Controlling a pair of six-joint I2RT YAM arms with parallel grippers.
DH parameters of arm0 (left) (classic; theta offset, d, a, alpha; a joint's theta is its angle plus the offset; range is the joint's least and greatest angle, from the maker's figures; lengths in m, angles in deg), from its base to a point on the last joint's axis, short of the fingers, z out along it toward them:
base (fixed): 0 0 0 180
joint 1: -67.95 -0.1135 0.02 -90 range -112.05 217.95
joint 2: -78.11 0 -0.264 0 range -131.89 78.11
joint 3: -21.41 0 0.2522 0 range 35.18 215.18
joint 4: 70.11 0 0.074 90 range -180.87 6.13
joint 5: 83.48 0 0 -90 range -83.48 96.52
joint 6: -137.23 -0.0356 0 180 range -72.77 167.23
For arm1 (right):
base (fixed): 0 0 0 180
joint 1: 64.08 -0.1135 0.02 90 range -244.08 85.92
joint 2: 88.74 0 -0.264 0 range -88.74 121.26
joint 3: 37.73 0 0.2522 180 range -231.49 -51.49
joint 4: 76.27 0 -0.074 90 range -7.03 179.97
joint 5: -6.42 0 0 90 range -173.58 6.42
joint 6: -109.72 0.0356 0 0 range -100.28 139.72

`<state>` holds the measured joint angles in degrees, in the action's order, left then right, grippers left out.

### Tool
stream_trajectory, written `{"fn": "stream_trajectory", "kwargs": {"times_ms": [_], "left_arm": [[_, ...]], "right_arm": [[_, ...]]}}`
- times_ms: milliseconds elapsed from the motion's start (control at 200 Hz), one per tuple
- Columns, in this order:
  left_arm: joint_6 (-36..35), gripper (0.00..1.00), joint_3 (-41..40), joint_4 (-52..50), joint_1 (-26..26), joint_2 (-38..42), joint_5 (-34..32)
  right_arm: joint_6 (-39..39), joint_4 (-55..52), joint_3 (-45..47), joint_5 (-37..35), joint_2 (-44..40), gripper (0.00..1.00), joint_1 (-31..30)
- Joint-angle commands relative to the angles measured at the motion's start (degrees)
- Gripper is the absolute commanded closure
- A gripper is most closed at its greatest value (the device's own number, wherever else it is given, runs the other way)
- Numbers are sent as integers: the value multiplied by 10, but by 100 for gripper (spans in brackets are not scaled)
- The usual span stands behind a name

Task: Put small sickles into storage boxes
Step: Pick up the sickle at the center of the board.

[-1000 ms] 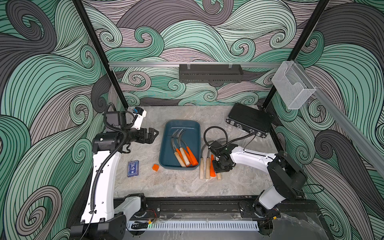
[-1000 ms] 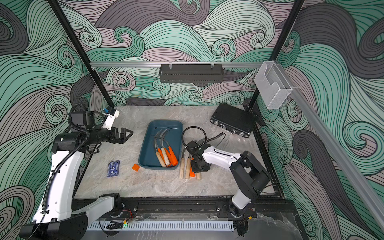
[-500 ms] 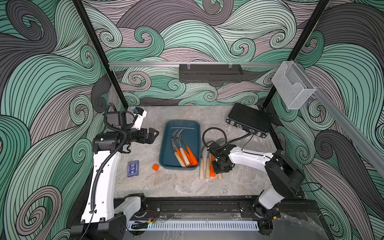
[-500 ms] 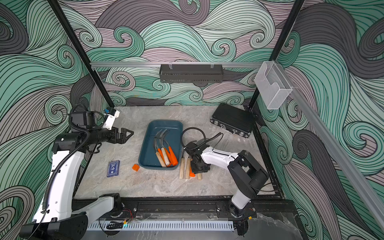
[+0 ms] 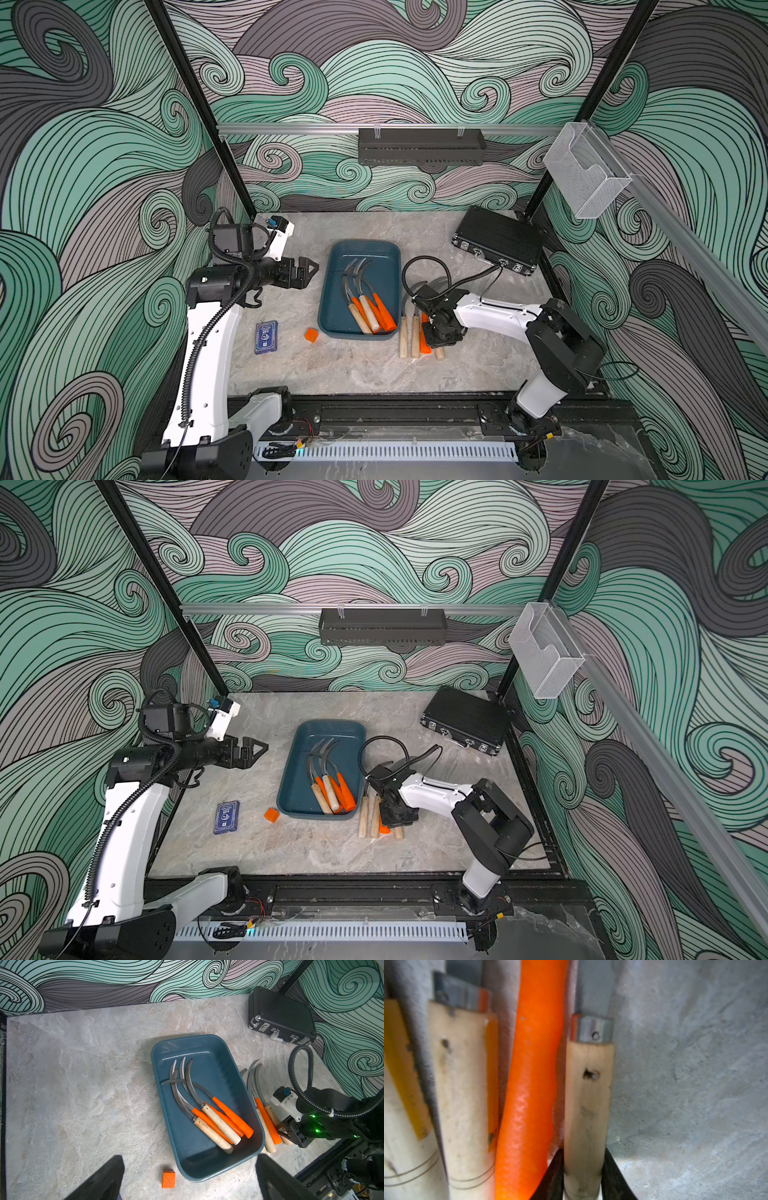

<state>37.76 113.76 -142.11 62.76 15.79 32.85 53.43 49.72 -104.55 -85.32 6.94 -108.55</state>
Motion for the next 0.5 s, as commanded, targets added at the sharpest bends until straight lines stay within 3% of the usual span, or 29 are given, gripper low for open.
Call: {"fn": "stream_trajectory", "kwargs": {"times_ms": [0, 495], "left_arm": [[4, 1, 3, 2, -3, 13, 12], [4, 1, 21, -3, -3, 14, 5]], "right_arm": [[3, -8, 4, -21, 22, 74, -3], [-11, -12, 7, -28, -35, 93, 0]]}}
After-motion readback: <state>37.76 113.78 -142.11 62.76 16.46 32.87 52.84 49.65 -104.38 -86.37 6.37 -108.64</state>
